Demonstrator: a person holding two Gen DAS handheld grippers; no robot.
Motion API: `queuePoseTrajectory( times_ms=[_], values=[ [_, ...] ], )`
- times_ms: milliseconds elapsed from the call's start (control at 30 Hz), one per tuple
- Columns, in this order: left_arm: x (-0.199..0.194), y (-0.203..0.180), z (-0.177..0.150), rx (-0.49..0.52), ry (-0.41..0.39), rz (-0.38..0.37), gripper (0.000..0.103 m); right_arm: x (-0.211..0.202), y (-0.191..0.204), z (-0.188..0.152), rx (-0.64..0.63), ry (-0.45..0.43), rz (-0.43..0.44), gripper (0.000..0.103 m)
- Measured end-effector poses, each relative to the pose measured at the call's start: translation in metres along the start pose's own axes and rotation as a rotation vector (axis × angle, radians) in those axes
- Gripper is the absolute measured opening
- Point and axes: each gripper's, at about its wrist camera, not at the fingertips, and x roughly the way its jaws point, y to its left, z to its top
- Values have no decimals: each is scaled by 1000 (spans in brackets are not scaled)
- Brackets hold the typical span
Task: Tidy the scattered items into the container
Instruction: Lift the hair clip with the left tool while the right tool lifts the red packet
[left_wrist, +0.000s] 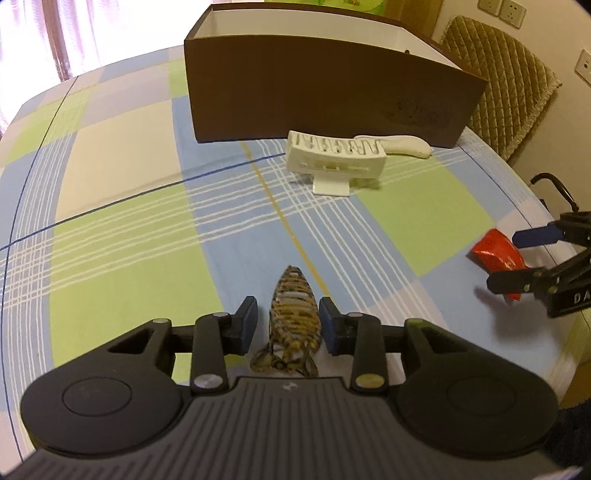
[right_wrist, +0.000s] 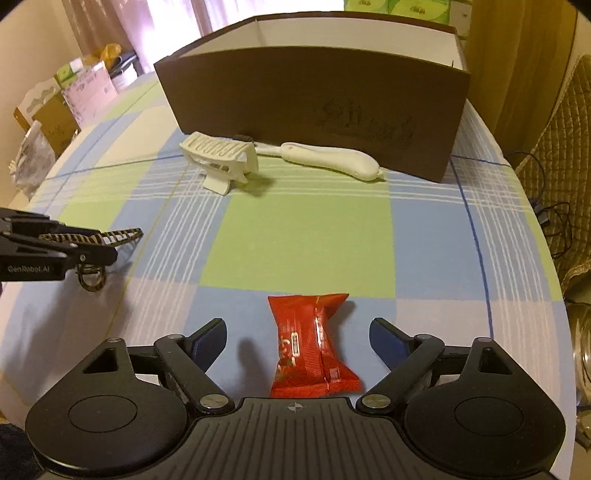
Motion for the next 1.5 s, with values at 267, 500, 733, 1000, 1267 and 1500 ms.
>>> queuePoseTrajectory(
  times_ms=[267,500,733,1000,1267,1500],
  values=[
    [6,-4,-2,31,21,5,22,10,4,1,-12,6,-37,67],
    [1,-6,-3,51,20,-1,22,5,2,2,-7,13,-24,32],
    [-10,-8,3,59,-10,-8,22,-7,6,6,-7,-17,-8,32],
    [-23,-11,12,69,-52,-7,22,-17,8,14,-10,-52,0,32],
    [-28,-15,16,74,-67,-10,22,-18,9,16,-8,-56,2,32],
    [-33,-17,21,75,-82,-10,22,-22,5,20,-6,-71,11,32]
  ],
)
